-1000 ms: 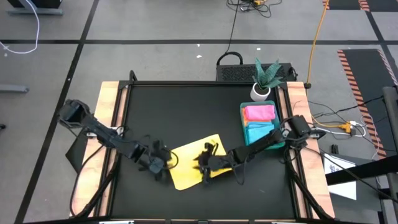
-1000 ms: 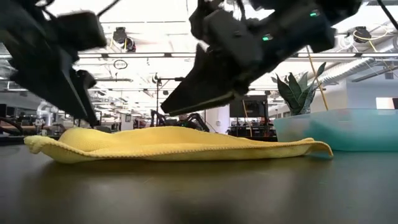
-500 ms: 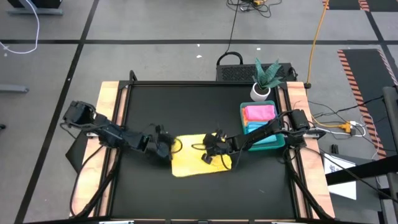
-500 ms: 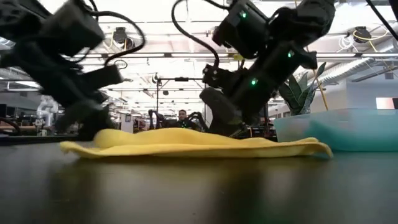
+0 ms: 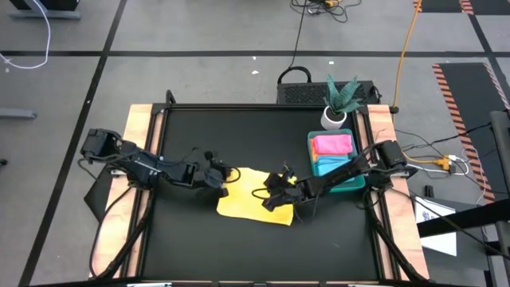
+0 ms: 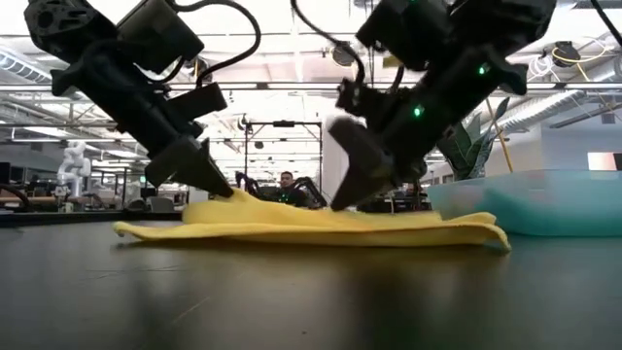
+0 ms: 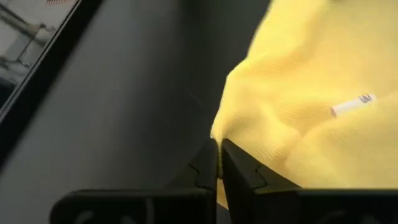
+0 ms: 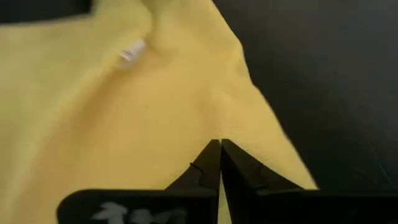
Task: Fold microfiber towels
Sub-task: Fold the yellow microfiber cloth
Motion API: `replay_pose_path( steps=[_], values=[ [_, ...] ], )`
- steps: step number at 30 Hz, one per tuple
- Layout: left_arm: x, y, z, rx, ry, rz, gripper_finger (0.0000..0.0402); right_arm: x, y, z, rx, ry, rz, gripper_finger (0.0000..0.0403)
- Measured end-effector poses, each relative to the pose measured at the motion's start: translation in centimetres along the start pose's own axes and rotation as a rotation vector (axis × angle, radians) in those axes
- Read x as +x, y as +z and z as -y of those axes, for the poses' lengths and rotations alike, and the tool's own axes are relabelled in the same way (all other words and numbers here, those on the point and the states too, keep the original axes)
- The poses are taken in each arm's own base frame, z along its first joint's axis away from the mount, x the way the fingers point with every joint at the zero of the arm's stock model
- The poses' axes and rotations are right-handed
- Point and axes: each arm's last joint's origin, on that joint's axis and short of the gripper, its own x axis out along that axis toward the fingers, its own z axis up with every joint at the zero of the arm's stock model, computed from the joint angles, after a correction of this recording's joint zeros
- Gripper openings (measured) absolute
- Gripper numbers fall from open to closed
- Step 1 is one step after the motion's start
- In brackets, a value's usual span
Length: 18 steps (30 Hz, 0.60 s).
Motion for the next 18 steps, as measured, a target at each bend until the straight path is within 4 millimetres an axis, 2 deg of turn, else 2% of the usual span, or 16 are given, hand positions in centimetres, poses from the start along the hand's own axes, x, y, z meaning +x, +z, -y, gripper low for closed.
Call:
replay_pose_path(
  steps=[5,8,13,18],
  values=[
    [0.1,-0.4,-0.4,-0.066,0.072,-0.034,0.0009,-0.3,-0.3,-1.0,0.002,0.042,0.028,0.0004],
    [0.2,-0.5,-0.7,-0.073,0.075,-0.046,0.0029,-0.4,-0.8,-1.2,-0.011,0.050,0.013,0.0004],
    [0.6,-0.6,-1.3,-0.107,0.061,-0.067,0.0116,-0.4,-1.9,-0.6,-0.034,0.042,-0.019,0.0014],
    [0.5,-0.3,-1.8,-0.219,0.007,-0.060,0.0195,-1.5,-1.3,0.3,-0.016,0.014,0.028,0.0057]
  ],
)
